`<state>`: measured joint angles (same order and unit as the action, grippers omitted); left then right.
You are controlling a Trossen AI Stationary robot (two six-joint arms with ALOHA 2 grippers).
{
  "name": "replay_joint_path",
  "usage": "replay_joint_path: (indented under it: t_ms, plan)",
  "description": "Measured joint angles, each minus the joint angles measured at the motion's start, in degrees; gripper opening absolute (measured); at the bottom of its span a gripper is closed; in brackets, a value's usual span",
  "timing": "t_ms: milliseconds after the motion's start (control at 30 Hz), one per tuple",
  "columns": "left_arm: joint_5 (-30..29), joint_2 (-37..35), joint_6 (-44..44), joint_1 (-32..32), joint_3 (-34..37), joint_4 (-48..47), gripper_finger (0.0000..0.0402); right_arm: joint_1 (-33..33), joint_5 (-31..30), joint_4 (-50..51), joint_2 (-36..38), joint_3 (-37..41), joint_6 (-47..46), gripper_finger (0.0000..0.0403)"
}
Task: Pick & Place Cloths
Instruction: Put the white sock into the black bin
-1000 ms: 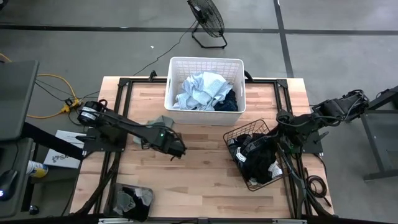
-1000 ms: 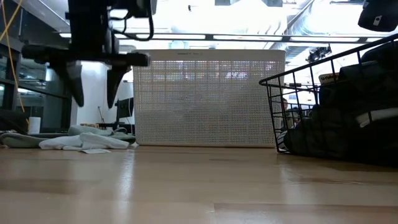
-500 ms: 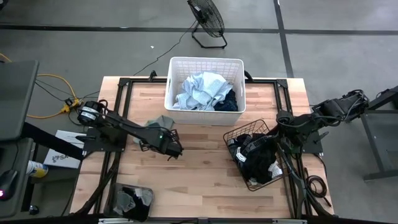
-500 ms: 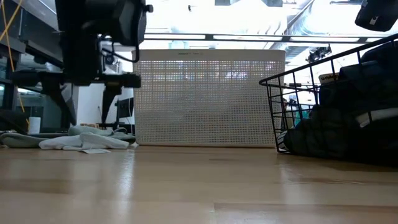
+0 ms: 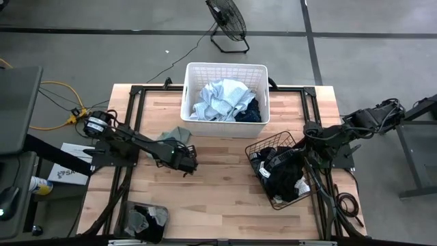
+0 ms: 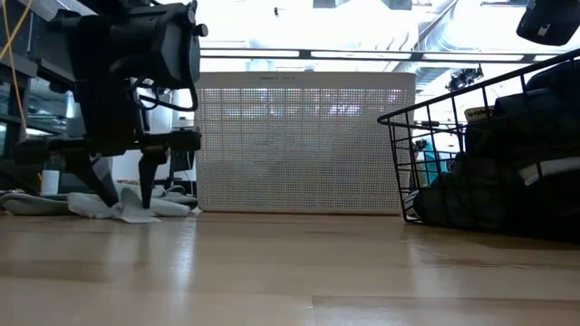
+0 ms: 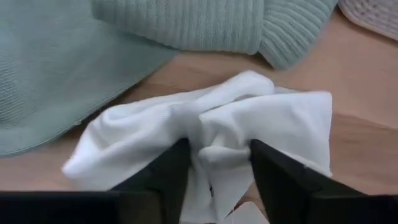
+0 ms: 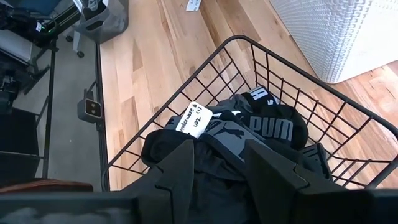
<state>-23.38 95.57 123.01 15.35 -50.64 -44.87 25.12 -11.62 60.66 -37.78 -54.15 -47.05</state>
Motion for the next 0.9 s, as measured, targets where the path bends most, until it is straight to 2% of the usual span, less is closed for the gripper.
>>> replay_joint_path:
  t_ms: [267, 300, 467, 667, 900]
  plan:
    - [1.6, 0.0, -5.5, 0.0, 0.4, 1.8, 0.0024, 0.0, 0.0, 0.0, 0.0, 0.0, 0.2, 0.0134]
    - [1.8, 0.0, -6.5, 0.0, 0.5, 1.9, 0.0015, 0.0, 0.0, 0.0, 0.0, 0.0, -0.1, 0.0134]
    - [5.1, -1.3, -11.0, 0.0, -0.2, 2.7, 0.0013, 0.0, 0.0, 0.0, 0.0, 0.0, -0.8, 0.0134]
    - [7.7, -6.0, -19.3, 0.1, -4.5, -4.0, 0.0006, 0.0, 0.1, 0.0, 0.0, 0.0, -1.7, 0.0134]
    - [13.5, -11.4, -34.1, 0.1, -10.6, -7.6, 0.0004, 0.0, 0.2, 0.0, 0.0, 0.0, -2.9, 0.0134]
